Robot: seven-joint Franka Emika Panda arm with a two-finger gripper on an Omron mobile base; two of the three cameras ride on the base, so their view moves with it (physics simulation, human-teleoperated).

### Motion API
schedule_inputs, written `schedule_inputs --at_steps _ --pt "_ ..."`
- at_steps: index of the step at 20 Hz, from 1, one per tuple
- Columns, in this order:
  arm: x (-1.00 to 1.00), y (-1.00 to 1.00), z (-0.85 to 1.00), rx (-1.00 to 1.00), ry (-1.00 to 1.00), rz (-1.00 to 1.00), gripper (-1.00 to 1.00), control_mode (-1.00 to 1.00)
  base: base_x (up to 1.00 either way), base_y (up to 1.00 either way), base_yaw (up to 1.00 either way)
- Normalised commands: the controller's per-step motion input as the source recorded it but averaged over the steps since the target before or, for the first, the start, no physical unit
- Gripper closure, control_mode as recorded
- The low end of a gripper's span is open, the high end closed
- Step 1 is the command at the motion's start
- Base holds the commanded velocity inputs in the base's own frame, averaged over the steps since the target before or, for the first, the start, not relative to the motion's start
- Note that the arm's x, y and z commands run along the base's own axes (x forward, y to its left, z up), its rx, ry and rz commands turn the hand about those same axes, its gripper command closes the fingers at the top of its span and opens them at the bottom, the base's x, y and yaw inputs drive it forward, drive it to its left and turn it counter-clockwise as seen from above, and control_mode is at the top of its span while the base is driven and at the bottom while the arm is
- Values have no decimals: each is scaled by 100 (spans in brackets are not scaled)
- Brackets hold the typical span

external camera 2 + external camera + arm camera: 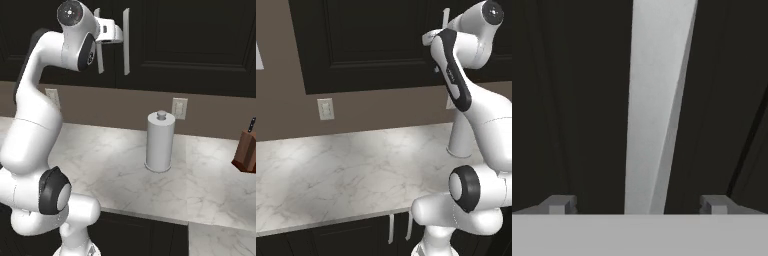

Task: The dining table condiment station is running low on shaker. Refill the condiment station by opening the cabinet and taking the shaker from the cabinet and placing it on the dining table.

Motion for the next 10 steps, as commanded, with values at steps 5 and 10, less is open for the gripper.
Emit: schedule_inputs --at_steps 5,10 --pt "44 -13 -35 1 -6 3 -100 -100 0 0 0" --pt "40 -7 -43 1 -11 4 100 -100 0 0 0"
